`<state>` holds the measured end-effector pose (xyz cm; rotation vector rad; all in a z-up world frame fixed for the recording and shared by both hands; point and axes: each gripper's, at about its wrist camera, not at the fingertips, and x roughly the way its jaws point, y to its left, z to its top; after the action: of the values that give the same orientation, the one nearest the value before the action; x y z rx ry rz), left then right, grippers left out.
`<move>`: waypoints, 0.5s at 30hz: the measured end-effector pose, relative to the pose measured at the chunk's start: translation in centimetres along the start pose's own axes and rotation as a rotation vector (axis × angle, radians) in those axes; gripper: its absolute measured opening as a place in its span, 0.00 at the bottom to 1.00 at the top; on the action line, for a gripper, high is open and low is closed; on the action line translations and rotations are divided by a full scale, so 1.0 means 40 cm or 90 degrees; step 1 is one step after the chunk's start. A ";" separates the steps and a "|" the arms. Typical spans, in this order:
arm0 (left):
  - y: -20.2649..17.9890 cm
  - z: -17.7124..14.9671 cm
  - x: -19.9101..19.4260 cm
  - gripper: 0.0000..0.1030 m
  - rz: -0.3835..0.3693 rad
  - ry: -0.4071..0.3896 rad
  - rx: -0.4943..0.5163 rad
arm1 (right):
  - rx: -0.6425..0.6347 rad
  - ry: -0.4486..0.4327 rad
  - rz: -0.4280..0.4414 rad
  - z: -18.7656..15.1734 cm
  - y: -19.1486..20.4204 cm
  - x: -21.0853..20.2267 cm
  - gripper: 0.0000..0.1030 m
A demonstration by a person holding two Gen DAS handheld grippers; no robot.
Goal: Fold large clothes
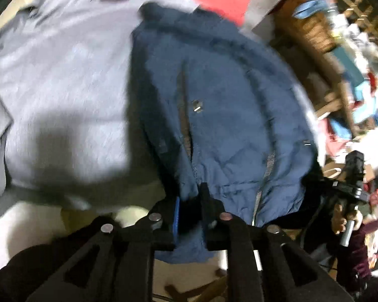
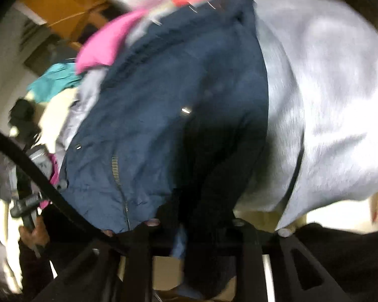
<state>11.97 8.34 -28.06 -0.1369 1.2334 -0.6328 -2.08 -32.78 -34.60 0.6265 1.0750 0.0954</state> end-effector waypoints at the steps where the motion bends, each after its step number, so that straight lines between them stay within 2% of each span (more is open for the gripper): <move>1: 0.005 0.013 0.026 0.38 -0.006 0.023 -0.013 | 0.004 0.010 -0.007 0.007 -0.006 0.021 0.53; 2: 0.002 0.027 0.048 0.42 -0.012 0.033 -0.016 | 0.001 0.014 -0.016 0.008 -0.008 0.029 0.53; 3: 0.002 0.033 0.058 0.42 -0.013 0.037 -0.016 | -0.010 0.021 -0.029 0.009 -0.002 0.038 0.40; 5: -0.010 0.043 0.078 0.41 -0.004 0.044 -0.005 | -0.027 0.015 -0.034 0.007 0.007 0.028 0.27; 6: -0.021 0.043 0.080 0.37 -0.002 0.040 0.009 | -0.025 0.003 -0.013 0.008 0.009 0.005 0.21; 7: -0.032 0.041 0.078 0.26 0.000 0.037 0.019 | -0.023 -0.006 0.001 -0.003 0.011 -0.016 0.19; 9: -0.022 0.033 0.061 0.14 -0.003 0.037 0.016 | -0.044 -0.045 0.039 0.004 0.034 -0.077 0.15; 12: -0.006 0.056 0.012 0.11 -0.059 0.025 -0.005 | -0.086 -0.105 0.072 0.011 0.082 -0.155 0.11; 15: -0.020 0.104 -0.069 0.10 -0.103 -0.022 0.007 | -0.116 -0.176 0.093 0.046 0.122 -0.228 0.11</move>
<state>14.94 8.15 -23.97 -0.2393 1.1938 -0.7741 -3.92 -32.92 -24.27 0.5353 0.7439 0.2250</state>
